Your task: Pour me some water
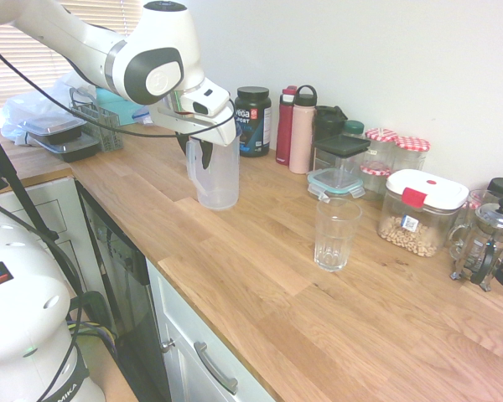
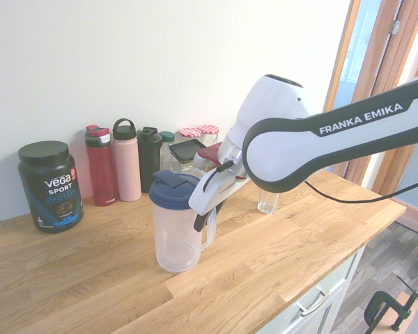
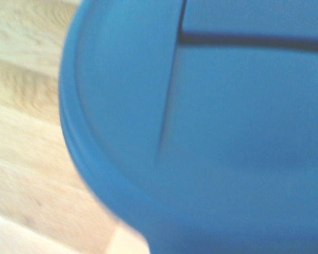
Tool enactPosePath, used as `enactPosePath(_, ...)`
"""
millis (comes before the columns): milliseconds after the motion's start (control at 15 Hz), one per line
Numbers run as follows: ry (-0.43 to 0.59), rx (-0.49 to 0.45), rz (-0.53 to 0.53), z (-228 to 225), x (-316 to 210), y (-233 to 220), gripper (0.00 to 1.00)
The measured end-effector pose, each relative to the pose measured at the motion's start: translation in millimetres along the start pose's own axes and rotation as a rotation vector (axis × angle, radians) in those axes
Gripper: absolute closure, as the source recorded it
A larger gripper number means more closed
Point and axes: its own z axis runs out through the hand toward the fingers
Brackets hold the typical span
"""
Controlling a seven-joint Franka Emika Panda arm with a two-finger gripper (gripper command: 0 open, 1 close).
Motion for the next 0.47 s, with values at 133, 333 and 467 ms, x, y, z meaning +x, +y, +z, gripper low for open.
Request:
enactPosePath(133,-0.002,-0.053,-0.029,-1,-14,10,0.00)
enactPosePath(333,-0.022,-0.103,-0.067,-28,-48,24,0.00)
enactPosePath(467,-0.035,-0.154,-0.051,-53,-63,43,0.00)
